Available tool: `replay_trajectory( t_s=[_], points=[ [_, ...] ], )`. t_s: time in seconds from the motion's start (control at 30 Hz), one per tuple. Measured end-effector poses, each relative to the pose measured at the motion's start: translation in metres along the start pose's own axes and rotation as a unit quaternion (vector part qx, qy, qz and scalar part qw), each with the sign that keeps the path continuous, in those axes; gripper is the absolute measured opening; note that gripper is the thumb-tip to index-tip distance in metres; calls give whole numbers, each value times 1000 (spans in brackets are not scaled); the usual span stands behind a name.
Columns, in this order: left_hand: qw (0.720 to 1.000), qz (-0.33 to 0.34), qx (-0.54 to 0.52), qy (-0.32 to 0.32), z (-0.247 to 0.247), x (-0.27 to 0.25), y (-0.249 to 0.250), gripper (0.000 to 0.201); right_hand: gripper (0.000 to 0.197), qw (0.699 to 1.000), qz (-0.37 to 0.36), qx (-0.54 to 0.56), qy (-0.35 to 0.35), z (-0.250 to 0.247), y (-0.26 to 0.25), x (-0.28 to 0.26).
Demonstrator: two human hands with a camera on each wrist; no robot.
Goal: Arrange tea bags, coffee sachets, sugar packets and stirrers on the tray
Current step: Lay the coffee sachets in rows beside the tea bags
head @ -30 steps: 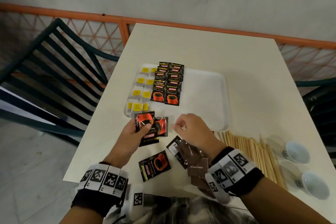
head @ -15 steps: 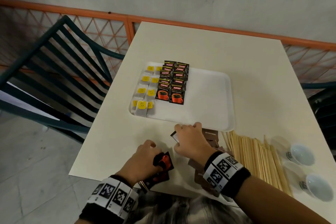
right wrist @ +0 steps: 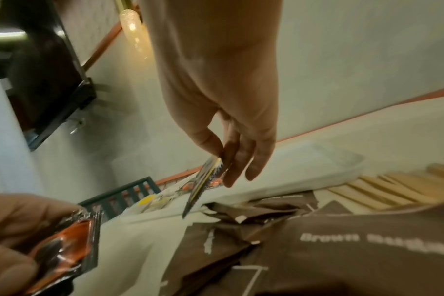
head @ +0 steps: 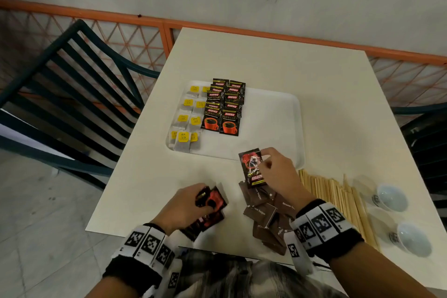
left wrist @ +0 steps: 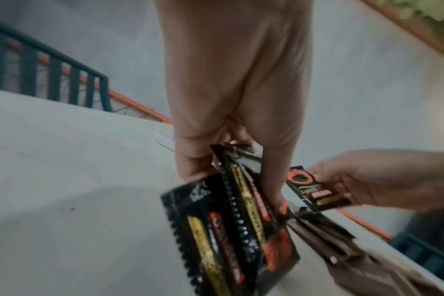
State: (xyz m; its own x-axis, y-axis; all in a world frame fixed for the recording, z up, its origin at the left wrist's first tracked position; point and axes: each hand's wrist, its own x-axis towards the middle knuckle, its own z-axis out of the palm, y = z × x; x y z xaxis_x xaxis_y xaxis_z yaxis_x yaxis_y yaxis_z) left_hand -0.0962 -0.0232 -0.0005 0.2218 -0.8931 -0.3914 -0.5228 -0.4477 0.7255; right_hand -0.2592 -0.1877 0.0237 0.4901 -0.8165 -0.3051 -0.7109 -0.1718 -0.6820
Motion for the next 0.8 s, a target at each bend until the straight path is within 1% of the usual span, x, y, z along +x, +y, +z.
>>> replay_trajectory(
  t_s=[0.07, 0.1, 0.17, 0.23, 0.27, 0.3, 0.37, 0.43, 0.5, 0.53, 0.57, 0.63, 0.67, 0.73, 0.77, 0.8],
  points=[
    [994, -23, -104, 32, -3, 3, 2, 16, 28, 997, 16, 75, 21, -8, 3, 0],
    [984, -39, -170, 47, -5, 5, 3, 17, 27, 993, 28, 115, 27, -11, 2, 0],
    [947, -68, -304, 76, -8, 8, 8, 19, 26, 983, 47, 178, 23, -15, -2, -2],
    [899, -85, -419, 98, -11, 11, 16, 21, 24, 973, 40, 228, -14, -16, -11, -7],
    [876, -87, -464, 99, -11, 13, 20, 21, 24, 970, 26, 239, -41, -14, -16, -10],
    [859, -86, -495, 97, -11, 14, 25, 23, 24, 973, 2, 223, -65, -11, -21, -14],
    [837, -73, -536, 81, -11, 16, 35, 30, 23, 983, -59, 144, -98, -2, -30, -20],
    [823, -64, -561, 63, -11, 15, 44, 32, 27, 986, -106, 85, -99, 7, -35, -24],
    [814, -59, -577, 42, -11, 12, 49, 31, 32, 985, -140, 62, -77, 12, -37, -26],
    [820, -50, -569, 31, -11, 11, 50, 31, 35, 985, -151, 55, -68, 13, -38, -26],
    [832, -39, -552, 26, -11, 8, 51, 30, 38, 984, -157, 54, -62, 13, -39, -26],
    [848, -31, -528, 40, -10, 6, 50, 32, 43, 985, -157, 68, -38, 14, -41, -26],
    [847, -32, -528, 54, -10, 5, 49, 34, 44, 985, -152, 82, -14, 16, -42, -26],
    [832, -30, -547, 89, -14, 5, 47, 36, 46, 984, -127, 122, 20, 22, -42, -28],
    [823, -27, -557, 108, -19, 6, 46, 37, 48, 984, -106, 142, 14, 26, -41, -29],
    [815, -22, -565, 124, -24, 7, 45, 38, 50, 985, -81, 151, -14, 30, -40, -31]
  ],
)
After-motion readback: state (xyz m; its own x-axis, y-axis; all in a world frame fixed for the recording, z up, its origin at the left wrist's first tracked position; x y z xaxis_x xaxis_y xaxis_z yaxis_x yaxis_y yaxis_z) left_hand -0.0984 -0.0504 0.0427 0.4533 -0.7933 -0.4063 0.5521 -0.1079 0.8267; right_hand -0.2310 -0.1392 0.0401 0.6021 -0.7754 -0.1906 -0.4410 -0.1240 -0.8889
